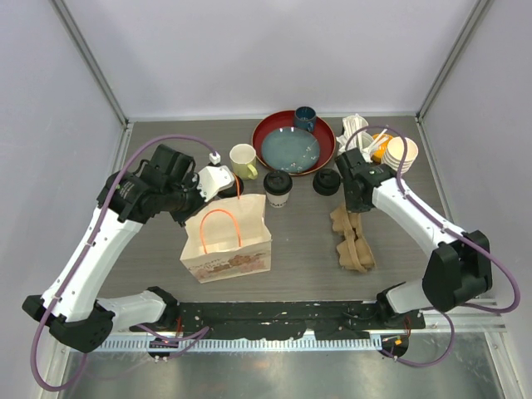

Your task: Pack the takeout coffee

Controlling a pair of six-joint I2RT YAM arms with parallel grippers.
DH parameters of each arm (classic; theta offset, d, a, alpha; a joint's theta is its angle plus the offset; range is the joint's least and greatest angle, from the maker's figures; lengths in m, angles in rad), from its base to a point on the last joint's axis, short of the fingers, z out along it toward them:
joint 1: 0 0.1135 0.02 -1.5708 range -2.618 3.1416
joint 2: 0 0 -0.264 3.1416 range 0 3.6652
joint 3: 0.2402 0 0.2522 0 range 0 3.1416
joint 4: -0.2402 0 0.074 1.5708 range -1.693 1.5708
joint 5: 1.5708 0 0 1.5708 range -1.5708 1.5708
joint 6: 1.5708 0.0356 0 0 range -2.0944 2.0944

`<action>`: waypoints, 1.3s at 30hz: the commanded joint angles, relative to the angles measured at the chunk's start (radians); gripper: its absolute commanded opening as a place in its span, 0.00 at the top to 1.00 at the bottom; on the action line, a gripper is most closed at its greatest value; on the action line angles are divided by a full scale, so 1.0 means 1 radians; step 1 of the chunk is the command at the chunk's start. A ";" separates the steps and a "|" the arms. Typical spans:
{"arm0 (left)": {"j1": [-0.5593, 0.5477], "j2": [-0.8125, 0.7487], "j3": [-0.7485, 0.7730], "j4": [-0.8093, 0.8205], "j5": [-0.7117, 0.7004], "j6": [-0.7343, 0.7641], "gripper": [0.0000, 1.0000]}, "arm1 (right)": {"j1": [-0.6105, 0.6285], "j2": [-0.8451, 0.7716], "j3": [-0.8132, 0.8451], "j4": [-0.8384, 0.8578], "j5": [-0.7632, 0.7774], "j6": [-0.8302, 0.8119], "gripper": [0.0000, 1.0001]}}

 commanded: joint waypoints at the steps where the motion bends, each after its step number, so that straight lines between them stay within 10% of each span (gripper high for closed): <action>1: -0.003 -0.015 0.032 -0.104 -0.009 0.012 1.00 | 0.069 0.015 0.053 0.059 -0.024 0.069 0.99; 30: -0.002 -0.021 0.015 -0.088 -0.061 -0.011 1.00 | 0.417 0.090 0.466 -0.204 0.062 0.269 0.99; 39: 0.029 -0.050 -0.031 -0.087 -0.134 -0.037 1.00 | 0.433 -0.021 0.330 0.001 -0.208 0.328 0.99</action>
